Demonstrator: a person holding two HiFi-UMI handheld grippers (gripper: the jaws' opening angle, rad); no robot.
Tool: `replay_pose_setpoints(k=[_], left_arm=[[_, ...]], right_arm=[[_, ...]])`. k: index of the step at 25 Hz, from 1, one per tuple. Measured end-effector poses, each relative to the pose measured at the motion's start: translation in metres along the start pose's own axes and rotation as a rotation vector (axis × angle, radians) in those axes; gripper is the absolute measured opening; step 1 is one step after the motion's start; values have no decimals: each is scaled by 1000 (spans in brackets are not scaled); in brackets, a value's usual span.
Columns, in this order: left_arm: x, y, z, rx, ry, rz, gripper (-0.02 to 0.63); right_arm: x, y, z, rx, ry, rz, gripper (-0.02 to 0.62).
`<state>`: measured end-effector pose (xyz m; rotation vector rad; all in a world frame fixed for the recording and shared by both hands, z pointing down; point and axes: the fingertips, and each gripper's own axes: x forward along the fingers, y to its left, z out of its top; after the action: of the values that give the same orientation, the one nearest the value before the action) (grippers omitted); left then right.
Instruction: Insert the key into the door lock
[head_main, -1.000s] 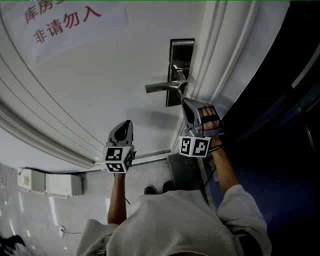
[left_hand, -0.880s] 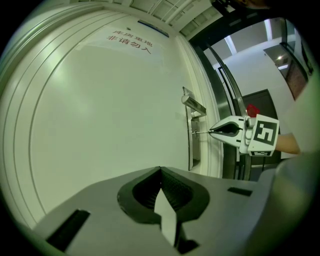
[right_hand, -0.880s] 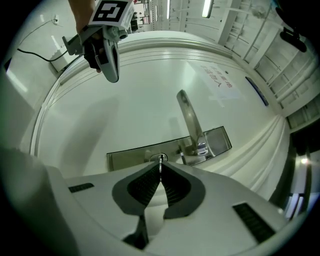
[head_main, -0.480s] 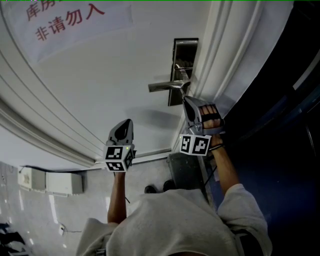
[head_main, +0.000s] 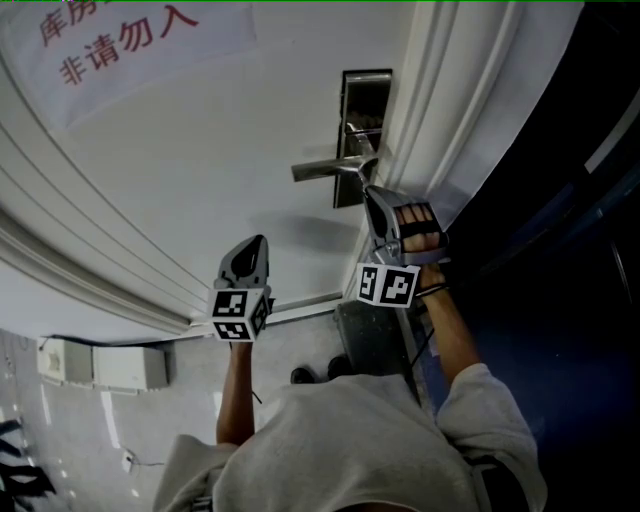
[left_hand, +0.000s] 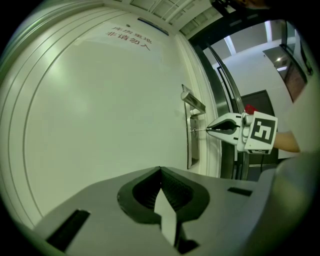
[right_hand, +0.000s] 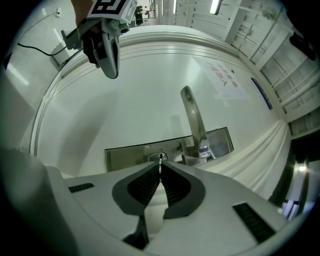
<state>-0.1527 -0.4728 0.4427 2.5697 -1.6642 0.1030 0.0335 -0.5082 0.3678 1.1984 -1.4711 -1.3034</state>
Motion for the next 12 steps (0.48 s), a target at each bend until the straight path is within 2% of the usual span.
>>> replay_pose_setpoints(k=[7,12], left_arm=[[3,0,0,-3,2,-3,17],[5,-1,-2,-6,2,-8,17]], right_arm=[[0,1,3,-5,8,-18,31],[5,4,7,-53,0,-20,31]])
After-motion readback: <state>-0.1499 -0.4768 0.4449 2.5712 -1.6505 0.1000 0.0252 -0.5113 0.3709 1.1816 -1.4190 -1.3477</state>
